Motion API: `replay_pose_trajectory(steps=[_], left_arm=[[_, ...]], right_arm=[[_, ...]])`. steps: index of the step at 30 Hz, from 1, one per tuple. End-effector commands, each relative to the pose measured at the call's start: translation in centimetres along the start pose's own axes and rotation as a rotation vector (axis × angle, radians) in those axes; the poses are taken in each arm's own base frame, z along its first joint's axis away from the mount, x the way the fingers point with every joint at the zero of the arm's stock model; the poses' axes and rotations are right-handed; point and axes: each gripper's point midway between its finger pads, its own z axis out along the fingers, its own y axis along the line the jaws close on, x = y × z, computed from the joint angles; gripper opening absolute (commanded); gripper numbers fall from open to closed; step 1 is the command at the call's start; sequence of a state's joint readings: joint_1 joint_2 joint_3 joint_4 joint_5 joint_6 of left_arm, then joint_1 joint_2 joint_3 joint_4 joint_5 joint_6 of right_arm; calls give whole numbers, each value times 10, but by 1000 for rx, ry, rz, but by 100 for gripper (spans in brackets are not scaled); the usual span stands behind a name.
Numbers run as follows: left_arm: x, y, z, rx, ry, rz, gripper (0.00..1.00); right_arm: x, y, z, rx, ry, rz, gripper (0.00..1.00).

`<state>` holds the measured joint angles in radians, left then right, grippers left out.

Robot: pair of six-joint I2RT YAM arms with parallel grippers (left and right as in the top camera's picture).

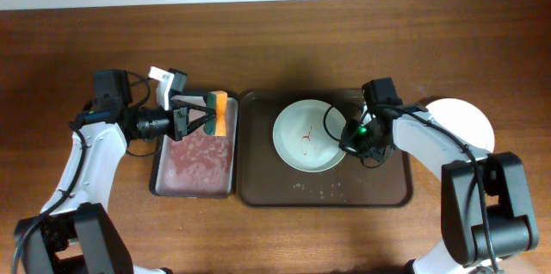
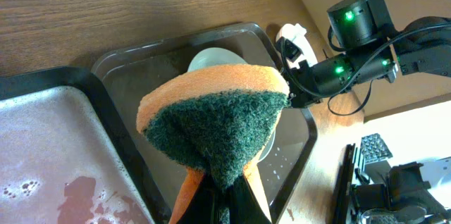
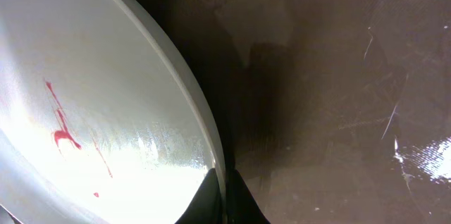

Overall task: Clean dirty plates on tray and stack at the side
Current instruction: 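Dip the sponge in the soapy tray with the left gripper, then scrub the pale green plate with the sponge in the left gripper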

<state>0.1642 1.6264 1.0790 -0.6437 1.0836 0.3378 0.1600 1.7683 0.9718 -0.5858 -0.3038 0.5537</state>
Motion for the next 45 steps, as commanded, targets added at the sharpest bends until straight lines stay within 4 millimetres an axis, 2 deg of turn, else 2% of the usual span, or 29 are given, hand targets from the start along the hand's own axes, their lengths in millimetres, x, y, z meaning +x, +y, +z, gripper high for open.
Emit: replay_pose_trajectory(steps=[1,16,17,18,20,22,25,27,29,31,34,36,38,40,43,45], left_arm=[[-11,-10,-6,27,-33,52,0],[-10,-7,-5,4,-23,48,0],[-4,10,-3,-102,16,-21,0],[7,35,-3,-270,70,-102,0],[24,70,-6,-586,152,-188,0],[31,82,-7,-792,178,-227,0],[33,71,12,-863,198,-192,0],[28,49,40,-787,201,-117,0],[23,11,78,-609,191,-55,0],[19,-17,104,-507,154,-89,0],[19,-43,128,-441,130,-139,0],[28,-49,144,-425,139,-189,0],[42,-47,162,-423,166,-262,0],[55,-56,191,-318,210,-278,0],[75,-65,222,-198,265,-329,0],[88,-62,230,-192,298,-356,0]], right_arm=[[3,-5,5,32,3,3,4],[3,-5,5,32,3,3,4],[2,-4,5,30,0,2,4],[2,-4,5,30,0,2,4],[2,-4,5,30,1,2,4],[3,-4,5,31,1,2,4],[3,-4,5,30,1,2,4],[4,-4,5,29,8,-6,4],[11,1,7,33,21,-32,4],[19,10,10,33,34,-67,4],[27,18,13,33,45,-94,4],[28,18,13,34,47,-95,4],[29,18,13,35,50,-95,4],[29,18,13,35,50,-95,4],[29,18,13,35,50,-95,4],[29,18,13,35,50,-95,4]])
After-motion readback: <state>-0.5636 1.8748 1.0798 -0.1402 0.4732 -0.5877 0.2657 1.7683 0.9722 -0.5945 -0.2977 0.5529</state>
